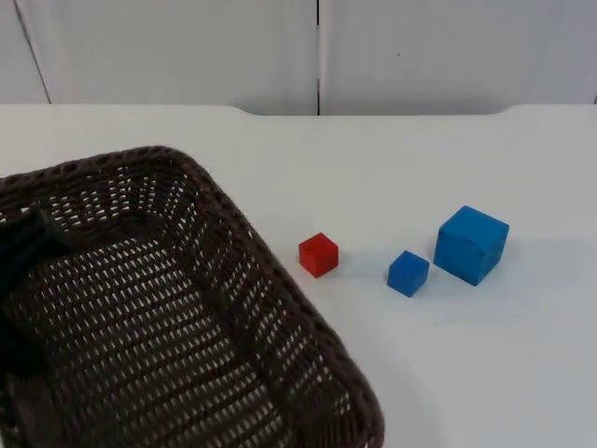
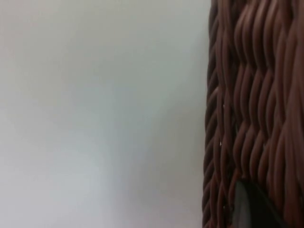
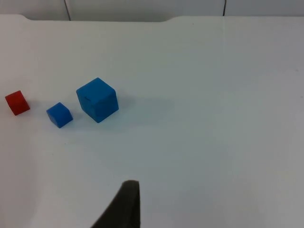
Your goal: Pick up the basket with the left hand and place the largest block into the basket with the right hand.
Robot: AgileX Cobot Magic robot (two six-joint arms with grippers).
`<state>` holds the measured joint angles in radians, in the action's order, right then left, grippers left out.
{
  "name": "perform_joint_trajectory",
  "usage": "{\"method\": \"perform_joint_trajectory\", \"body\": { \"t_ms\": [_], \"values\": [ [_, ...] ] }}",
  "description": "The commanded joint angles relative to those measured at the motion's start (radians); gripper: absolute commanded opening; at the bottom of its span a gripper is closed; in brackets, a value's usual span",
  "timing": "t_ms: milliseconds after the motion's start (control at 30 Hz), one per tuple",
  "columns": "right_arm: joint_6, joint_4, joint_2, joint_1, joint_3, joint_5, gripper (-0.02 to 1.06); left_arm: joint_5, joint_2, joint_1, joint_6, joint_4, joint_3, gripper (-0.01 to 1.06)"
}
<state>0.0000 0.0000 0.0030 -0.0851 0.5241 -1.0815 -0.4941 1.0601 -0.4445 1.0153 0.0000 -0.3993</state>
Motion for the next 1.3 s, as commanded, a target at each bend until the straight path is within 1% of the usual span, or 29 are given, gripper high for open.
{"method": "perform_joint_trajectory", "body": {
  "t_ms": [0, 67, 133, 167, 200, 300, 333, 400, 500, 533, 633, 700, 1000, 1167, 1267],
  "values": [
    [0.0, 0.0, -0.003, 0.003, -0.008, 0.003, 1.05, -0.037, -0.013, 0.024, -0.159, -0.081, -0.056, 0.04],
    [0.0, 0.0, -0.003, 0.003, -0.008, 0.003, 1.05, -0.081, -0.013, 0.046, -0.272, -0.127, -0.111, 0.04],
    [0.0, 0.0, -0.003, 0.003, -0.008, 0.003, 1.05, -0.126, -0.013, 0.074, -0.355, -0.154, -0.153, 0.04],
    [0.0, 0.0, -0.003, 0.003, -0.008, 0.003, 1.05, -0.126, -0.013, 0.074, -0.355, -0.154, -0.153, 0.04],
    [0.0, 0.0, -0.003, 0.003, -0.008, 0.003, 1.05, -0.144, -0.013, 0.089, -0.396, -0.171, -0.172, 0.04],
    [0.0, 0.0, -0.003, 0.003, -0.008, 0.003, 1.05, -0.202, -0.011, 0.143, -0.571, -0.255, -0.215, 0.04],
    [0.0, 0.0, -0.003, 0.003, -0.008, 0.003, 1.05, -0.202, -0.011, 0.143, -0.571, -0.255, -0.215, 0.04],
    [0.0, 0.0, -0.003, 0.003, -0.008, 0.003, 1.05, -0.243, 0.004, 0.185, -0.685, -0.334, -0.233, 0.04],
    [0.0, 0.0, -0.003, 0.003, -0.008, 0.003, 1.05, -0.305, 0.057, 0.25, -0.904, -0.468, -0.248, 0.04],
    [0.0, 0.0, -0.003, 0.003, -0.008, 0.003, 1.05, -0.305, 0.057, 0.25, -0.904, -0.468, -0.248, 0.04],
    [0.0, 0.0, -0.003, 0.003, -0.008, 0.003, 1.05, -0.344, 0.13, 0.301, -1.079, -0.593, -0.248, 0.04],
    [0.0, 0.0, -0.003, 0.003, -0.008, 0.003, 1.05, -0.35, 0.177, 0.307, -1.152, -0.624, -0.248, 0.04],
    [0.0, 0.0, -0.003, 0.003, -0.008, 0.003, 1.05, -0.294, 0.316, 0.307, -1.29, -0.626, -0.252, 0.04],
    [0.0, 0.006, -0.003, 0.003, -0.008, 0.003, 1.05, -0.288, 0.354, 0.307, -1.329, -0.647, -0.257, 0.04],
    [0.0, 0.006, -0.003, 0.003, -0.008, 0.003, 1.05, -0.286, 0.377, 0.307, -1.331, -0.647, -0.274, 0.04]
  ]
}}
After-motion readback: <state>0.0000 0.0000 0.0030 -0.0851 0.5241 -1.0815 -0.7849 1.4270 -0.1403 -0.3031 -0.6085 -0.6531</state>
